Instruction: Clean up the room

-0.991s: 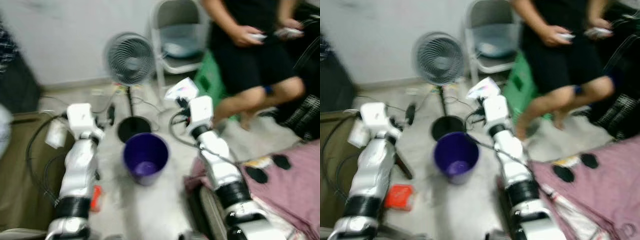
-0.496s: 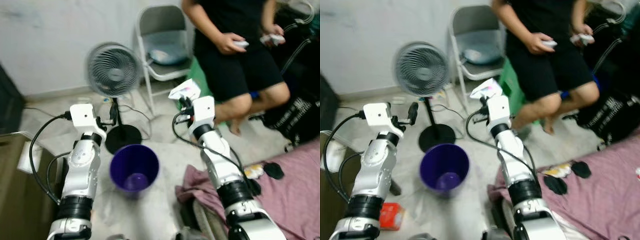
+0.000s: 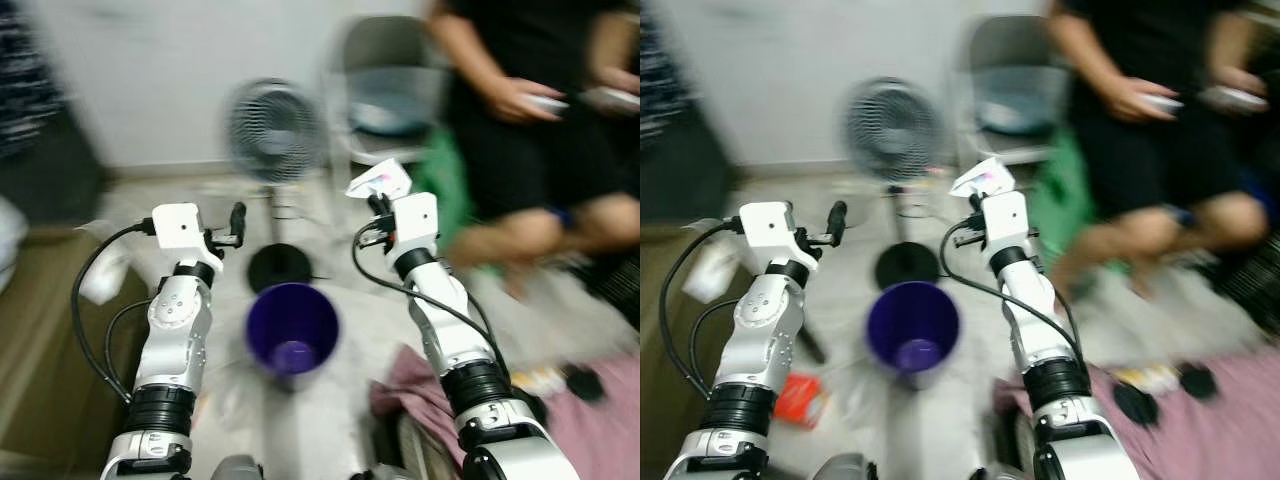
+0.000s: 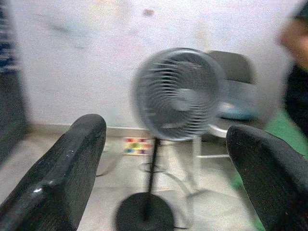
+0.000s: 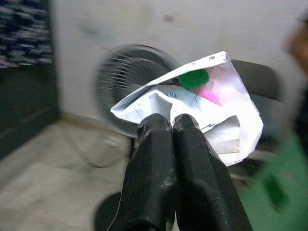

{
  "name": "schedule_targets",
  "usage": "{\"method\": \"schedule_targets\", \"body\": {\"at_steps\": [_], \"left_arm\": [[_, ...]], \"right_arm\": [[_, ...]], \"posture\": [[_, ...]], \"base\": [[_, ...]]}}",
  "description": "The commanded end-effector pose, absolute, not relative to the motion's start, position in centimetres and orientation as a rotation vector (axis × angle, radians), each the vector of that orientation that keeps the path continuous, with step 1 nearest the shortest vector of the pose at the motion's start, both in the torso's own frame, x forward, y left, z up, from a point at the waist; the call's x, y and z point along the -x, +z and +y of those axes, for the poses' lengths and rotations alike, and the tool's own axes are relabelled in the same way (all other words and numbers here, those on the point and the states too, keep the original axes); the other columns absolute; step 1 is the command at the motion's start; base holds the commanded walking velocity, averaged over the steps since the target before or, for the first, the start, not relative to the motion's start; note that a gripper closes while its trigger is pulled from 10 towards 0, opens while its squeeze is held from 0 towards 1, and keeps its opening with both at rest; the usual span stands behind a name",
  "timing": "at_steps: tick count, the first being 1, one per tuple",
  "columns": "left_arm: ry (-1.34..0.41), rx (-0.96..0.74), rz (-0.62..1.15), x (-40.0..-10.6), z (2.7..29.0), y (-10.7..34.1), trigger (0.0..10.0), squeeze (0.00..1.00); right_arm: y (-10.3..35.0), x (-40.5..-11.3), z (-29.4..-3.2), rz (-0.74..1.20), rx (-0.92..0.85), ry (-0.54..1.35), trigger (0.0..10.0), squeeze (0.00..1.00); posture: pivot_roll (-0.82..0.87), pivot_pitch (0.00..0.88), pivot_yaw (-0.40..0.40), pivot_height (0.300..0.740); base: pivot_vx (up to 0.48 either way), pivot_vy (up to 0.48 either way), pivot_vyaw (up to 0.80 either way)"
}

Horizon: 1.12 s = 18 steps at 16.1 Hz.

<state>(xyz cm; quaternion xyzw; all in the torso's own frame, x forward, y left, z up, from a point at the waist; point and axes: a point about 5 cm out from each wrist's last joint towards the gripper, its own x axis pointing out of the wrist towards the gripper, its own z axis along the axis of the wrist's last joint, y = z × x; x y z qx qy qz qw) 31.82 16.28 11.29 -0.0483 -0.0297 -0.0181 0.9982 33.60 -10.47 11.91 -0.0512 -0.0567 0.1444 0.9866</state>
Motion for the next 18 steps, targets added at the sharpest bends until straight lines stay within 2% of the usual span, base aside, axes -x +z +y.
{"method": "schedule_targets", "body": {"at_steps": [1, 11, 18], "left_arm": [[-0.041, 0.093, -0.051, -31.90, 16.11, 11.20, 10.0, 0.00], [-0.048, 0.096, -0.056, -31.94, 15.97, 11.25, 10.0, 0.00], [-0.058, 0.094, -0.061, -32.00, 15.78, 11.28, 10.0, 0.00]], "right_arm": [[12.43, -33.87, -10.41, -0.133, 0.115, 0.300, 10.0, 0.00], [12.37, -33.96, -10.42, -0.126, 0.119, 0.302, 10.0, 0.00], [12.33, -34.06, -10.54, -0.126, 0.117, 0.296, 10.0, 0.00]], "posture": [[0.01, 0.000, -0.017, 0.740], [0.01, 0.000, -0.020, 0.740], [0.01, 0.000, -0.023, 0.740]], "base": [[0.000, 0.000, 0.80], [0.000, 0.000, 0.80], [0.000, 0.000, 0.00]]}}
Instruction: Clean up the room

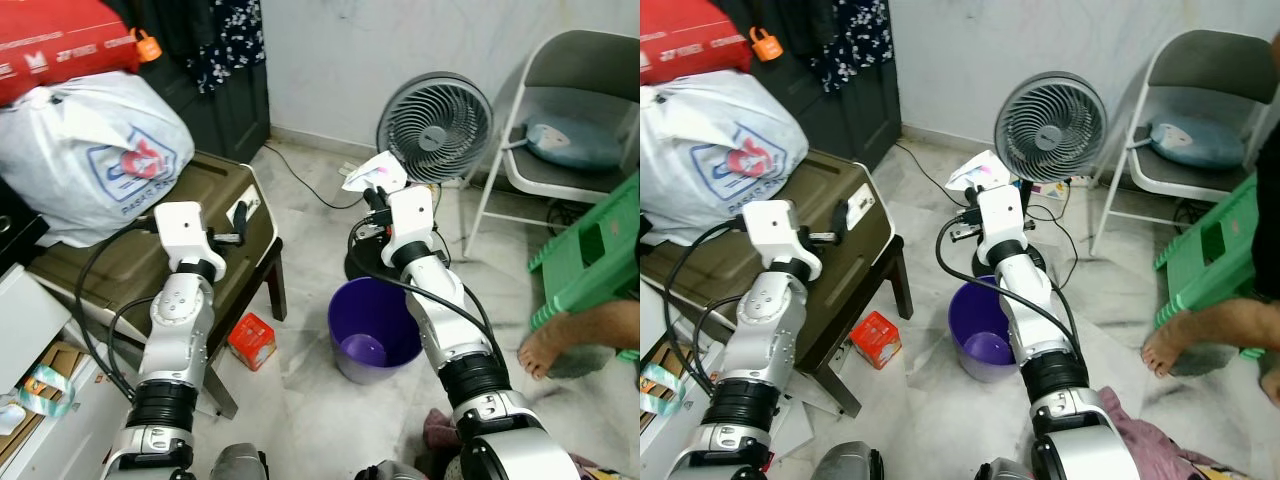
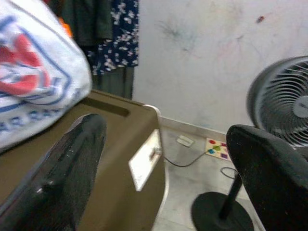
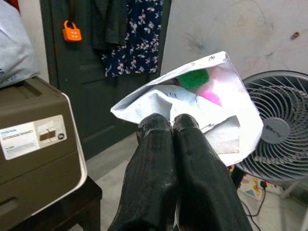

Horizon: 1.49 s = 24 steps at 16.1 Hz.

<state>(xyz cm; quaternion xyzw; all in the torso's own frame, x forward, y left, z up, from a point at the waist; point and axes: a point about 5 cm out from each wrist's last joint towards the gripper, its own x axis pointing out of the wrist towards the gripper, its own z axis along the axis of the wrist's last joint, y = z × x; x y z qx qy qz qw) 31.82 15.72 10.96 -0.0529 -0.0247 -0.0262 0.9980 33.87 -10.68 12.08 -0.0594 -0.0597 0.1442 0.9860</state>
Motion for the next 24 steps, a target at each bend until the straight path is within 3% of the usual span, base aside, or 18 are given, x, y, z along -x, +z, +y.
{"method": "schedule_targets", "body": {"at_steps": [1, 5, 24], "left_arm": [[-0.061, 0.095, -0.064, -32.00, 15.75, 11.30, 10.0, 0.00], [-0.079, 0.098, -0.073, -31.95, 15.52, 11.36, 10.0, 0.00], [-0.086, 0.111, -0.085, -32.12, 15.43, 11.59, 10.0, 0.00]], "right_arm": [[12.29, -34.08, -10.54, -0.121, 0.116, 0.295, 10.0, 0.00], [12.12, -34.18, -10.59, -0.108, 0.113, 0.289, 10.0, 0.00], [12.20, -34.47, -10.73, -0.100, 0.101, 0.282, 10.0, 0.00]], "posture": [[0.01, 0.000, -0.023, 0.740], [0.01, 0.000, -0.022, 0.740], [0.01, 0.000, -0.024, 0.740]], "base": [[0.000, 0.000, 0.00], [0.000, 0.000, -0.70], [0.285, 0.000, -0.06]]}}
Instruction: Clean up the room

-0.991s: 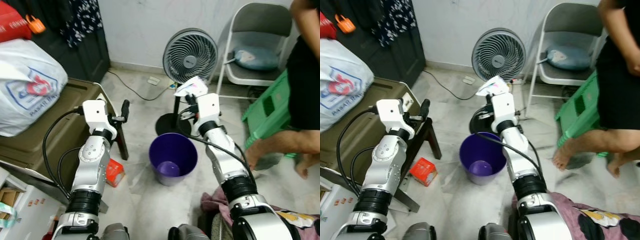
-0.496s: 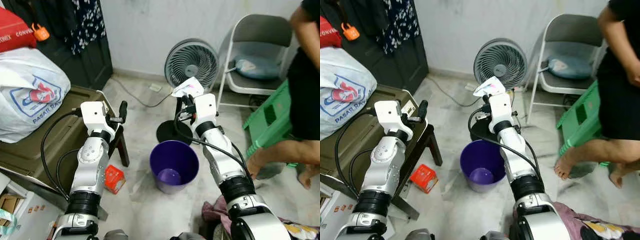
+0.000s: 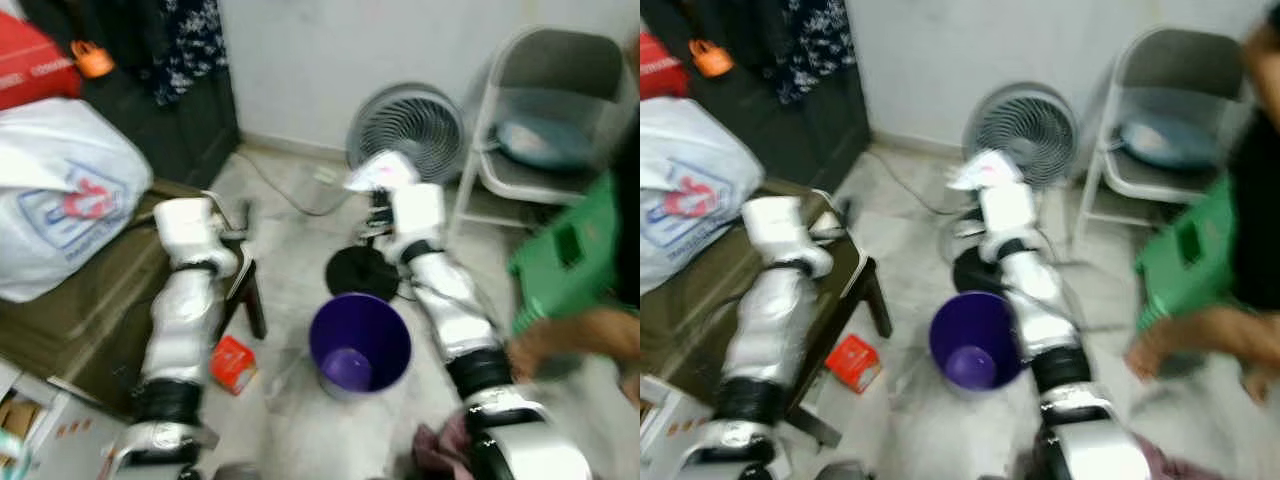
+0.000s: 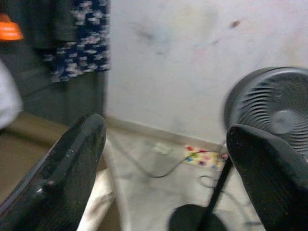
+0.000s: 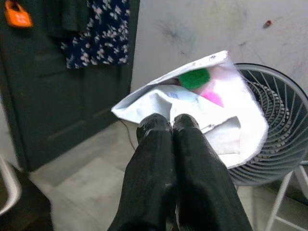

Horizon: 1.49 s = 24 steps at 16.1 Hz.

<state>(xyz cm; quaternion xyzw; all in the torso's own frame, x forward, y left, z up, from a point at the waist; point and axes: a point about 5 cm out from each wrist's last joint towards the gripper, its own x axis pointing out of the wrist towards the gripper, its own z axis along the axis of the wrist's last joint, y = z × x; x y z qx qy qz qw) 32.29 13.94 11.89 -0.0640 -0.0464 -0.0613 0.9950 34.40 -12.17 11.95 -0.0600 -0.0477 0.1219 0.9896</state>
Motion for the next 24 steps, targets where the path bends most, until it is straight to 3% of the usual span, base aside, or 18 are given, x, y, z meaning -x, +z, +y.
{"method": "schedule_targets", "body": {"at_steps": [1, 9, 15, 20, 22, 24], "left_arm": [[-0.086, 0.111, -0.085, -32.1, 15.4, 11.6, 10.0, 0.00], [-0.087, 0.114, -0.080, -32.2, 15.5, 11.5, 10.0, 0.00], [-0.085, 0.115, -0.077, -32.3, 15.6, 11.5, 10.0, 0.00], [-0.316, 0.086, -0.078, -31.4, 14.0, 11.4, 10.0, 0.00], [-0.514, 0.001, -0.045, -30.1, 13.4, 11.0, 10.0, 0.00], [-0.565, -0.030, -0.037, -29.5, 13.3, 11.0, 10.0, 0.00]], "right_arm": [[12.2, -34.5, -10.7, -0.101, 0.100, 0.281, 10.0, 0.00], [12.2, -34.6, -10.7, -0.099, 0.103, 0.282, 10.0, 0.00], [11.9, -34.6, -10.5, -0.085, 0.112, 0.283, 10.0, 0.00], [11.3, -34.7, -11.1, -0.059, 0.172, 0.194, 10.0, 0.00], [9.9, -35.0, -12.1, 0.061, 0.161, 0.086, 10.0, 0.00], [9.1, -34.8, -12.5, 0.112, 0.142, 0.037, 10.0, 0.00]], "posture": [[0.01, 0.000, -0.024, 0.740], [0.01, 0.000, -0.023, 0.740], [0.02, 0.000, -0.022, 0.740], [0.03, 0.000, -0.022, 0.740], [0.05, 0.000, -0.021, 0.740], [0.06, 0.000, -0.018, 0.740]], "base": [[0.349, 0.000, 0.00], [0.328, 0.000, 0.00], [0.000, 0.000, 0.00], [0.000, 0.000, 0.00], [0.000, 0.000, 0.00], [0.000, 0.000, 0.00]]}}
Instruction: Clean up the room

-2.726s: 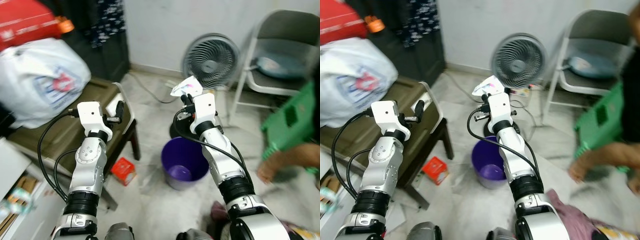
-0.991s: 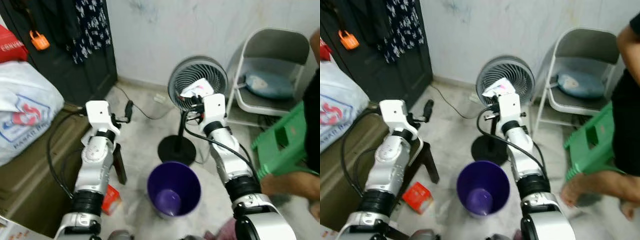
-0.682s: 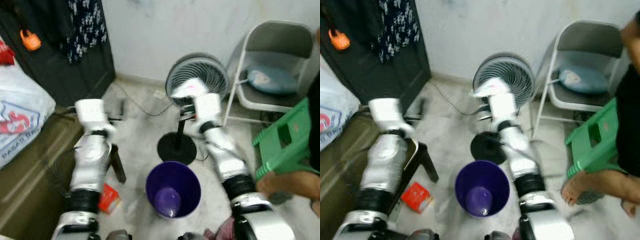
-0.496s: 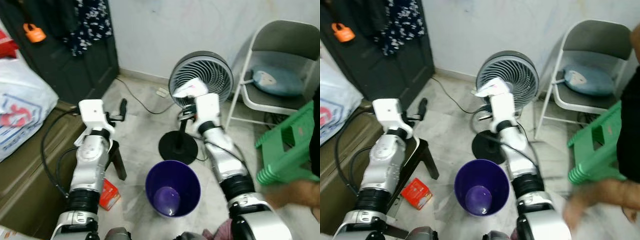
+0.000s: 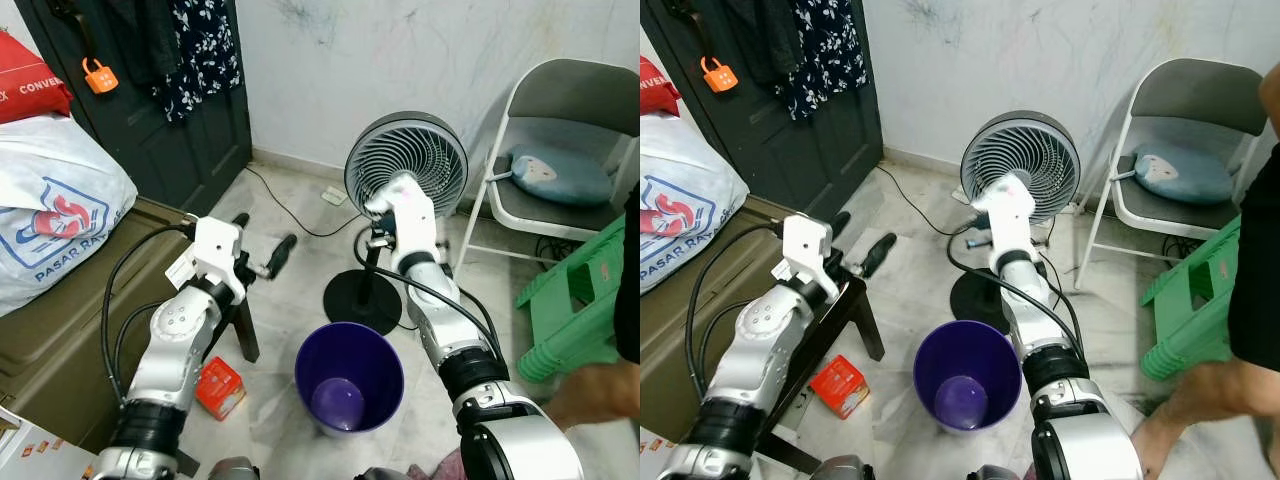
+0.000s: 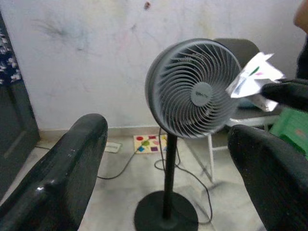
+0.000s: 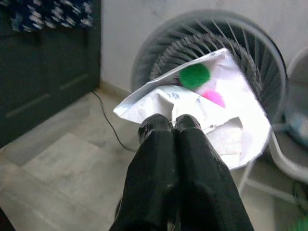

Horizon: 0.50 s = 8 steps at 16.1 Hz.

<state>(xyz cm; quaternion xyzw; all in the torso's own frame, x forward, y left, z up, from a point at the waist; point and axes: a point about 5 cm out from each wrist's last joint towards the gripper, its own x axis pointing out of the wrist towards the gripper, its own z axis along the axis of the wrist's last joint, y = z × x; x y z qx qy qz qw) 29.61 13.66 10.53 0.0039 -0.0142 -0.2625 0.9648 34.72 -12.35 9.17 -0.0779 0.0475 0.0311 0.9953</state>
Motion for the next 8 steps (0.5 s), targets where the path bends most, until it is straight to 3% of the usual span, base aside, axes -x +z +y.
{"method": "schedule_targets", "body": {"at_steps": [1, 5, 8], "left_arm": [[-0.607, -0.058, -0.036, -28.9, 13.4, 11.1, 10.0, 0.00], [-0.728, -0.172, -0.002, -25.9, 15.2, 11.2, 10.0, 0.00], [-0.774, -0.182, 0.025, -24.7, 15.6, 11.6, 10.0, 0.00]], "right_arm": [[8.5, -34.6, -12.8, 0.147, 0.132, 0.003, 10.0, 0.00], [6.0, -33.4, -13.0, 0.287, 0.093, -0.092, 10.0, 0.00], [4.8, -33.0, -12.6, 0.375, 0.044, -0.144, 10.0, 0.00]], "posture": [[0.07, 0.005, -0.018, 0.740], [0.11, 0.055, 0.000, 0.740], [0.12, 0.146, 0.033, 0.740]], "base": [[0.000, 0.000, 0.00], [0.000, 0.000, 0.00], [0.000, 0.000, 0.00]]}}
